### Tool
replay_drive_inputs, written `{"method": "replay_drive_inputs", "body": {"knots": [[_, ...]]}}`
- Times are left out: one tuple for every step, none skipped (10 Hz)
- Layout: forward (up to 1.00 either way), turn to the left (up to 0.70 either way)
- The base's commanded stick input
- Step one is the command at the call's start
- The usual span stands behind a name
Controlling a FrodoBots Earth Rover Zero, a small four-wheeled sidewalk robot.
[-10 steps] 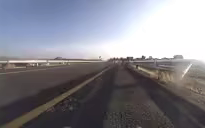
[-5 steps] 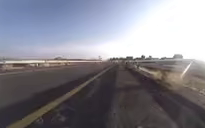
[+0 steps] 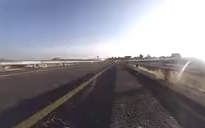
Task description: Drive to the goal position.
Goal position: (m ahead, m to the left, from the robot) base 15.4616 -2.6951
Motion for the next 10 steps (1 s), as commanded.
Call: {"method": "replay_drive_inputs", "body": {"knots": [[0.50, 0.00], [0.50, 0.00], [0.50, 0.00], [0.50, 0.00], [0.50, 0.00], [0.50, 0.00], [0.50, 0.00], [0.50, 0.00], [0.50, 0.00], [0.50, -0.07]]}}
